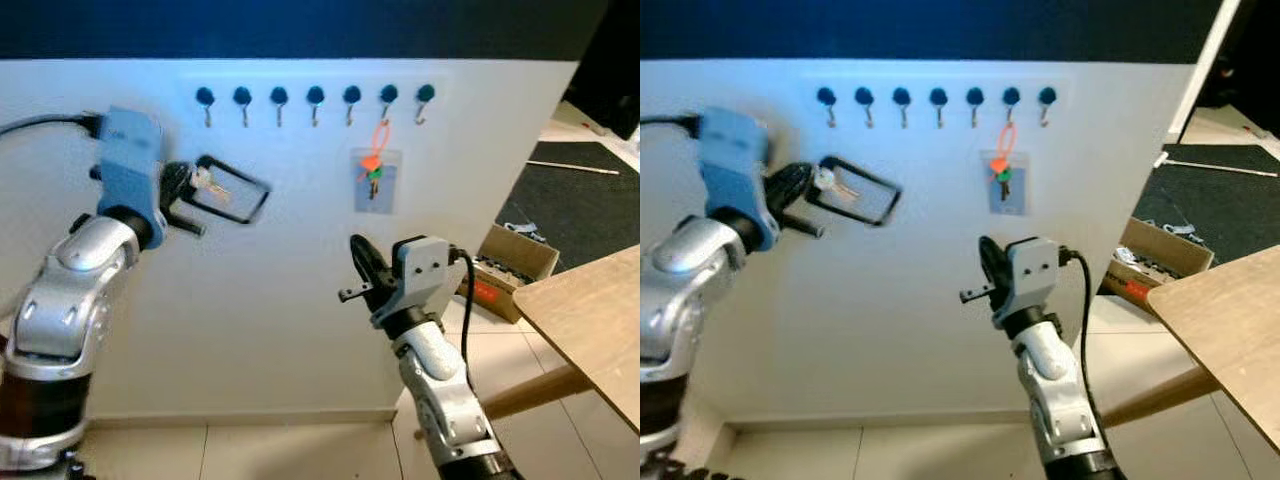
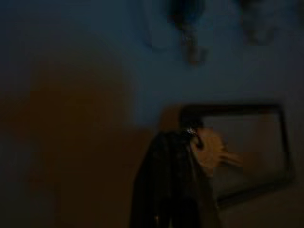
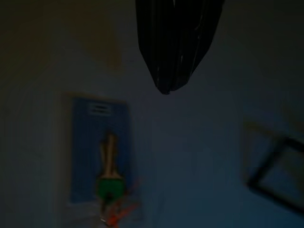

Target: Hang keys on a hook

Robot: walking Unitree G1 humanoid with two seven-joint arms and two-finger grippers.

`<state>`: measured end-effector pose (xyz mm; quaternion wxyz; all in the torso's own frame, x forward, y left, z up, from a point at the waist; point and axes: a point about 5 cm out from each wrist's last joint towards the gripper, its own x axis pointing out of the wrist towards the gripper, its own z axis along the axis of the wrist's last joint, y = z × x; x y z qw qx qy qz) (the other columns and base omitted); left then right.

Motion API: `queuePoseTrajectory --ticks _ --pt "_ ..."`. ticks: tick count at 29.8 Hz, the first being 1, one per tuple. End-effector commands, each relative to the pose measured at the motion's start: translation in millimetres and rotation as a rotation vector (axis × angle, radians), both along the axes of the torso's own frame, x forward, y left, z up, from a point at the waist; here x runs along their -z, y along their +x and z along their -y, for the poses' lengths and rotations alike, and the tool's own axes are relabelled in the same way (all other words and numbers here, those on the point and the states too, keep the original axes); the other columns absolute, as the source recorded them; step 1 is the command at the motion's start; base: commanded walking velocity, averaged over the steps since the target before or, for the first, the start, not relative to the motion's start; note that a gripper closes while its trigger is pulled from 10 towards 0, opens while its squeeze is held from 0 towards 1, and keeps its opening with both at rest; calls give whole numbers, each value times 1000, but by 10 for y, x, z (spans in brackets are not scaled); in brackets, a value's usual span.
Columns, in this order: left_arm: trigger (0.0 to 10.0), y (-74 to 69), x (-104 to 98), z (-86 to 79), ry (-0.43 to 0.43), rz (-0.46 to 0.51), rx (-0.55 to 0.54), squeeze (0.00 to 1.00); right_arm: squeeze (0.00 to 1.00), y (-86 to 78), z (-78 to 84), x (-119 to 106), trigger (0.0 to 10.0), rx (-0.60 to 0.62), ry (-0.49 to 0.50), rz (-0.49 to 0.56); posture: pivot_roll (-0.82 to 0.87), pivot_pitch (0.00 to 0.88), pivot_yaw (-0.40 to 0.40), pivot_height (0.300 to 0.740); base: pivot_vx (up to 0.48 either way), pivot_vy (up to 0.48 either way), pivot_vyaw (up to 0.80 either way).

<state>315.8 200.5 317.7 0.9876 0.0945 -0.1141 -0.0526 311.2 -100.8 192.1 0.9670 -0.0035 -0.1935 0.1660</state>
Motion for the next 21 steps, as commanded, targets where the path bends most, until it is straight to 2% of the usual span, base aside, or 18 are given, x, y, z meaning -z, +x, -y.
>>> queuePoseTrajectory --ticks 1,2,3,4,5,6,7,9,10,11,13,21 --pt "10000 51 -45 -57 -316 -13 30 0 0 -4 -41 35 10000 -13 -1 -9 186 141 17 740 0 0 0" --pt "10000 51 -45 -57 -316 -13 30 0 0 -4 -41 35 10000 -13 -1 -9 186 141 17 740 0 0 0" --pt "10000 89 -85 -86 -11 24 -134 0 0 -5 -41 33 10000 -14 -2 -8 166 147 19 740 0 0 0" --pt "10000 103 -57 -80 109 26 -149 0 0 -3 -47 31 10000 -15 -2 -8 183 141 17 740 0 0 0" --pt "10000 103 -57 -80 109 26 -149 0 0 -3 -47 31 10000 -15 -2 -8 183 141 17 740 0 0 0" --pt "10000 126 -83 -79 -184 10 -62 0 0 -3 -58 29 10000 -15 -1 -8 168 145 22 740 0 0 0" --pt "10000 131 -83 -71 -282 4 -28 0 0 -3 -61 28 10000 -15 0 -8 168 145 22 740 0 0 0" --pt "10000 121 -107 -6 49 54 -89 0 0 -7 -52 29 10000 -15 0 -6 174 142 23 740 0 0 0" --pt "10000 108 -142 19 -140 36 -21 0 0 -10 -50 29 10000 -11 1 -7 167 146 25 740 0 0 0" --pt "10000 95 -168 33 -96 53 -26 0 0 -11 -47 31 10000 -10 1 -7 167 146 25 740 0 0 0" --pt "10000 83 -172 102 57 78 -17 0 0 -13 -40 37 10000 -9 2 -8 172 143 25 740 0 0 0" --pt "10000 88 -259 179 -6 75 16 0 0 -15 -51 51 10000 -8 4 -11 173 145 29 740 0 0 0"
